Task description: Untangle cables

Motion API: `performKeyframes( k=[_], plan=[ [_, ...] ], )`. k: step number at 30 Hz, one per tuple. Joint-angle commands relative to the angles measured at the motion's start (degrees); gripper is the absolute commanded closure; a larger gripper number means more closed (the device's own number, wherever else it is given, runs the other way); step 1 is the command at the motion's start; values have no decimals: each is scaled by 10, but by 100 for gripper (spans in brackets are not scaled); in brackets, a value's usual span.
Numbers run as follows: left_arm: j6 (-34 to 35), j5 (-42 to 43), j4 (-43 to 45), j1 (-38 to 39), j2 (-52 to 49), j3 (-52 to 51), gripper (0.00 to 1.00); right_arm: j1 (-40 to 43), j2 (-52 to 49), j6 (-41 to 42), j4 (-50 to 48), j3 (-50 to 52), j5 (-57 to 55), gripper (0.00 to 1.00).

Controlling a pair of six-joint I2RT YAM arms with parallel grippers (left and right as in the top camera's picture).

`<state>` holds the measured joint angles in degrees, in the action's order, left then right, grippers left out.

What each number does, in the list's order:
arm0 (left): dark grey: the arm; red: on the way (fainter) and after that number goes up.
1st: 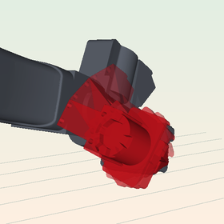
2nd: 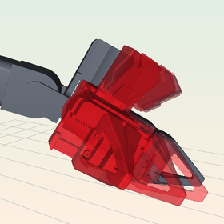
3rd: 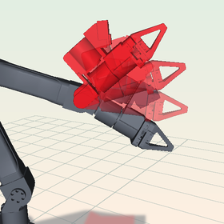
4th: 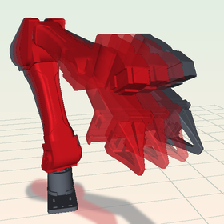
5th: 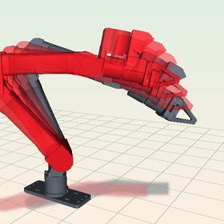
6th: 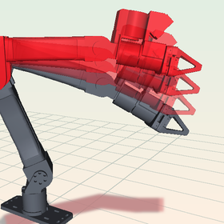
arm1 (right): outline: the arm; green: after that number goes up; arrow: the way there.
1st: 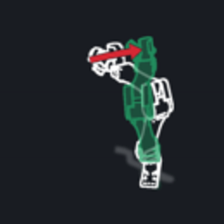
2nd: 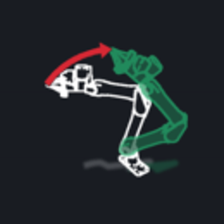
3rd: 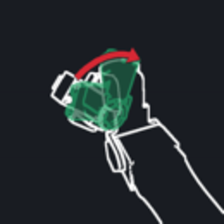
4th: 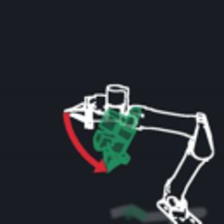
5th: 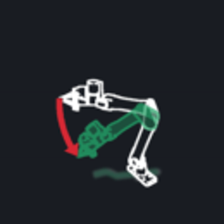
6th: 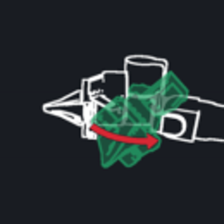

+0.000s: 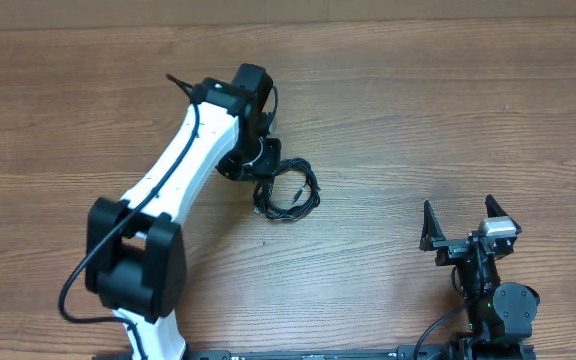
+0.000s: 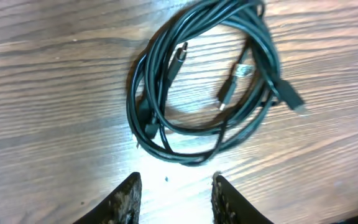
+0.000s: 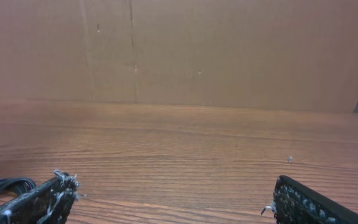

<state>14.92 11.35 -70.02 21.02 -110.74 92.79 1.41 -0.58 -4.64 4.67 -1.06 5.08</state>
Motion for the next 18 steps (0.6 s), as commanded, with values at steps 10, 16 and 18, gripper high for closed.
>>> performKeyframes(
  k=[10, 16, 18],
  plan=[
    [54, 23, 19, -19, 1, 7, 59, -3, -4, 79, -5, 6, 31, 0],
    [-84, 115, 30, -51, 1, 7, 62, -3, -25, 134, -10, 3, 157, 0],
    [-94, 116, 29, -58, 1, 7, 62, -3, -38, 134, 2, -6, 197, 0]
  ],
)
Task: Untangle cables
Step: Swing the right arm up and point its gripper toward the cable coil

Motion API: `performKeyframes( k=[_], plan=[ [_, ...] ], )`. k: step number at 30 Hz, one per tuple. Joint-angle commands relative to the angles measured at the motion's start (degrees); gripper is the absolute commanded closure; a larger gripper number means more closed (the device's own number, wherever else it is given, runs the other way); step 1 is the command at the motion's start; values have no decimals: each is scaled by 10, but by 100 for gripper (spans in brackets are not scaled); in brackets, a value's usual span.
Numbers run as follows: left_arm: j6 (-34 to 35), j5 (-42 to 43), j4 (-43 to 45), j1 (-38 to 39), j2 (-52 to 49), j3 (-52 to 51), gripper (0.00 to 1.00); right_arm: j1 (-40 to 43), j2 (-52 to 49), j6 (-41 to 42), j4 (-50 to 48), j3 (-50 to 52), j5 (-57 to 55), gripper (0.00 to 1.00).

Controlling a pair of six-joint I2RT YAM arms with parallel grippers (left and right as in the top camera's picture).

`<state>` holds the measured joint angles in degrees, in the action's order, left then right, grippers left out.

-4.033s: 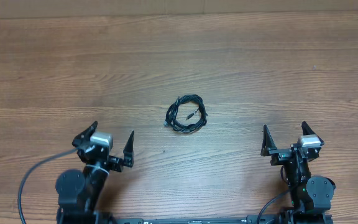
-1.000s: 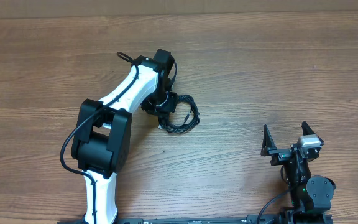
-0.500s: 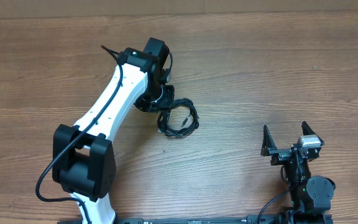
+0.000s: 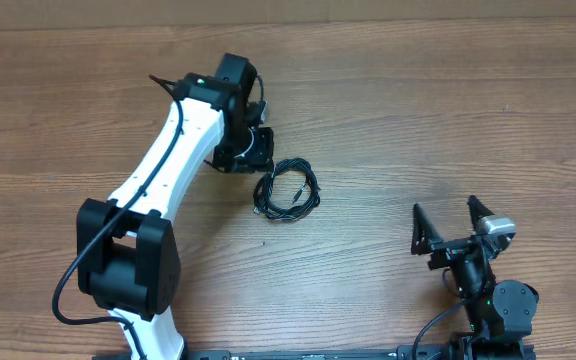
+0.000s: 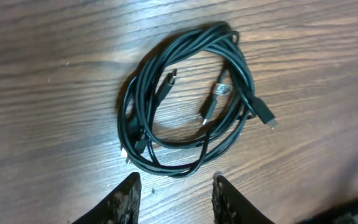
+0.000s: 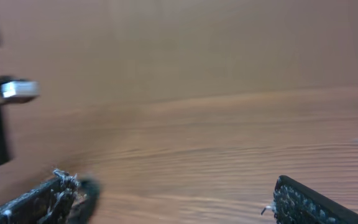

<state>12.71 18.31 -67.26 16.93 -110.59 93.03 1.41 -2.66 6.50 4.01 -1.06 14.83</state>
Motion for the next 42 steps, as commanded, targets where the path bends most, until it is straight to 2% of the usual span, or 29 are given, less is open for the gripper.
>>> performKeyframes(
  k=[1, 8, 12, 14, 18, 20, 22, 24, 26, 33, 38, 39, 42],
  plan=[
    [-78, 46, 1, -21, 0, 4, 61, -3, -28, 23, 22, -17, 112, 0],
    [-89, 23, 0, -38, -10, 4, 63, -3, -163, 47, 127, -177, 179, 0],
    [-82, 23, -1, -43, -15, 4, 65, -3, -324, 46, 259, -336, 198, 0],
    [-75, 23, -5, -43, -15, 4, 64, -3, -445, 46, 373, -455, 202, 0],
    [-74, 22, -7, -43, -15, 4, 60, -3, -585, 51, 459, -572, 270, 0],
    [-74, 21, -7, -43, -15, 4, 60, -3, -636, 55, 448, -582, 327, 0],
    [-74, 13, -6, -43, -15, 4, 60, -7, -674, 55, 438, -582, 351, 10],
    [-74, -5, -3, -43, -15, 3, 60, -21, -721, 55, 437, -582, 352, 27],
    [-76, -9, 2, -43, -16, 3, 60, -31, -744, 55, 437, -582, 352, 33],
    [-98, 2, 40, -52, -16, -50, 64, -37, -754, 73, 436, -582, 324, 36],
    [-99, 89, 110, -68, -16, -145, 66, -37, -754, 72, 432, -582, 317, 35],
    [-96, 112, 130, -68, -16, -167, 66, -37, -754, 72, 430, -582, 315, 35],
    [-56, 111, 165, -64, -16, -200, 65, -37, -754, 72, 428, -582, 315, 35]
  ],
)
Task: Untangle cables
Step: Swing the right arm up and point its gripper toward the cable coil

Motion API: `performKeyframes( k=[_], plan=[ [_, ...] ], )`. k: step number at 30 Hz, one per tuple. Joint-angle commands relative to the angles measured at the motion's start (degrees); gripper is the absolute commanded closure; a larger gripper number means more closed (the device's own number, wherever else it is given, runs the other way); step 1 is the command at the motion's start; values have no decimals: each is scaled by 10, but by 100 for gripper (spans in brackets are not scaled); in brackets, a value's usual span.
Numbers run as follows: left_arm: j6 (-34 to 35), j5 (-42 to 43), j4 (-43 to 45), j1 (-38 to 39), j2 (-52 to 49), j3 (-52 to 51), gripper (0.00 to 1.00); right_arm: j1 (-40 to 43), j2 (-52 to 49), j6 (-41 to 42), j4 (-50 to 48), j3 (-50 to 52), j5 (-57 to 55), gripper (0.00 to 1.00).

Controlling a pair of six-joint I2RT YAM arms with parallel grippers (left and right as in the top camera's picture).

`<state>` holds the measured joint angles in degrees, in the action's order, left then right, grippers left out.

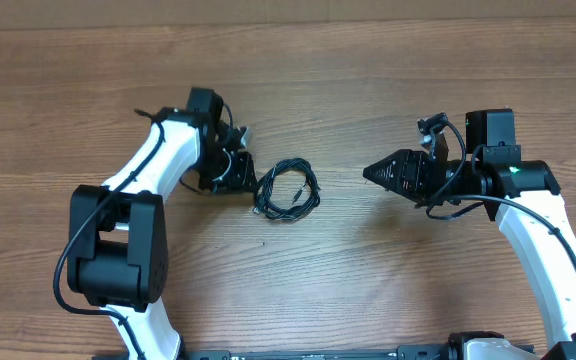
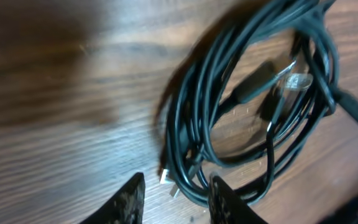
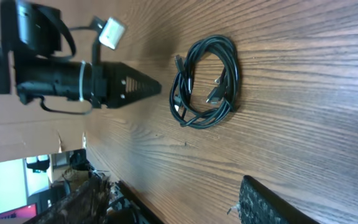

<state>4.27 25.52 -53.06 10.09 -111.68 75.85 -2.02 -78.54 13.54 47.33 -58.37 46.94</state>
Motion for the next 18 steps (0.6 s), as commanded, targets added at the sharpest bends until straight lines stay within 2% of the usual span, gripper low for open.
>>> performKeyframes(
  k=[1, 2, 9, 18],
  plan=[
    [38, 38, 30, 4, -5, -34, 66, -3, 5, 2, -5, -9, -6, 35],
    [72, 19, 47, 3, -5, -45, 67, -3, 5, 2, -5, -9, -6, 35],
    [136, -9, 89, 8, -5, -57, 74, -3, 5, 2, -5, -9, -8, 34],
    [187, -48, 107, 45, -6, -66, 78, -3, 5, 2, -5, -9, -8, 34]
  ],
)
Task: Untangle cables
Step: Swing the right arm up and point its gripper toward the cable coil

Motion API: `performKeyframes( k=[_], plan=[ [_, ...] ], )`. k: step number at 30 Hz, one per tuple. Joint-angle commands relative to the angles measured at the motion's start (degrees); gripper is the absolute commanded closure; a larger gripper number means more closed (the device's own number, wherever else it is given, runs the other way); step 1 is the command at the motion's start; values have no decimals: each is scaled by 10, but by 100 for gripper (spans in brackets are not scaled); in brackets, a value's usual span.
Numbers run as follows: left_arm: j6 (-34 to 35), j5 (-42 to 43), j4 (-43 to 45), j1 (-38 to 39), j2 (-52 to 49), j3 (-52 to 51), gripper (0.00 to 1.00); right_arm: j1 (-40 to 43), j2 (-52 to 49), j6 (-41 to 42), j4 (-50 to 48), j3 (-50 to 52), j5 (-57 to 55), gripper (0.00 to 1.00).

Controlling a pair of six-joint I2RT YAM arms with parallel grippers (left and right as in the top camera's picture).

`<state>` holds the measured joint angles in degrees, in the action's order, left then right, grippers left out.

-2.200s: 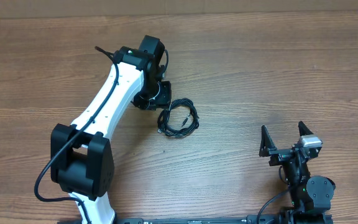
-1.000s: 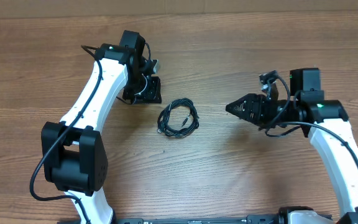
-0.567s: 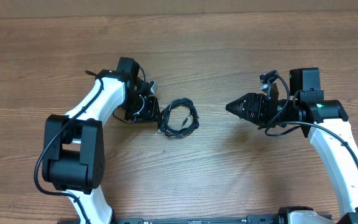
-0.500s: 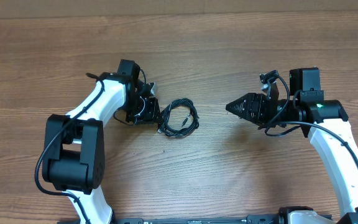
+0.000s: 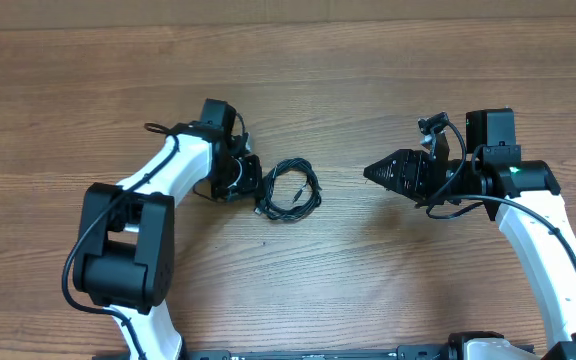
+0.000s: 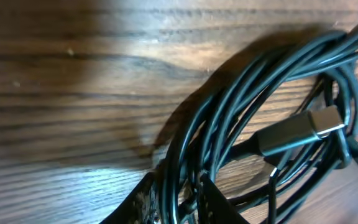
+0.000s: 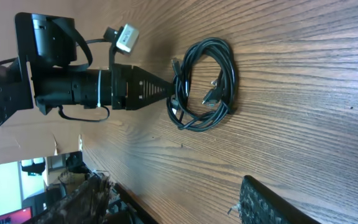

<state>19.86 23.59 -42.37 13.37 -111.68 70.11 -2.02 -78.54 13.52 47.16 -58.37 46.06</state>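
A coil of tangled black cables [image 5: 290,190] lies on the wooden table [image 5: 368,290]. My left gripper [image 5: 254,183] is at the coil's left edge. In the left wrist view its narrow jaws [image 6: 176,182] are shut on several strands of the coil [image 6: 241,106], and a silver-tipped plug [image 6: 303,130] lies inside the loop. My right gripper [image 5: 370,172] hangs to the right of the coil, pointing at it and apart from it. Its fingers stand wide open and empty [image 7: 173,190]. The right wrist view shows the coil [image 7: 205,84] and the left gripper's tip [image 7: 165,90] touching it.
A brown cardboard wall [image 5: 288,10] runs along the table's far edge. The left arm's white link [image 5: 168,175] reaches over the table left of the coil. Bare wood lies between the coil and my right gripper.
My left gripper has moved right, from just beside the coil onto its left edge, and its jaws have narrowed onto the strands. The right arm and the coil stay where they were.
My left gripper first hung open over the coil's upper left while the right arm sat folded at the front right. Then the left drew back left and the right arm turned. Later the right stood open beside the coil. Now the left grips the coil's edge.
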Motion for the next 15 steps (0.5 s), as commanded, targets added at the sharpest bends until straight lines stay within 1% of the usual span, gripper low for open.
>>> performKeyframes(
  k=[1, 4, 5, 9, 10, 12, 13, 15],
  plan=[
    [48, -47, 0, 17, -6, -11, 80, -3, 5, 2, -3, -9, 0, 34],
    [82, -82, 0, 20, -6, -13, 89, -3, 5, 2, -1, -9, 0, 35],
    [92, -97, 0, 20, -6, -14, 94, -3, 5, 2, -1, -9, 1, 34],
    [96, -99, 16, 22, -6, -14, 96, -3, 5, 2, -2, -9, 1, 35],
    [89, -86, 18, 23, -5, -13, 96, -3, 5, 2, -2, -9, 1, 35],
    [30, -10, 19, 23, 9, 4, 96, -3, 5, 2, -4, -11, 18, 36],
    [12, 19, 18, 23, 19, 14, 96, -3, 5, 3, -3, -14, 24, 37],
    [-33, 98, 17, 23, 62, 50, 96, -3, 5, 22, -1, -33, 31, 39]
  ],
)
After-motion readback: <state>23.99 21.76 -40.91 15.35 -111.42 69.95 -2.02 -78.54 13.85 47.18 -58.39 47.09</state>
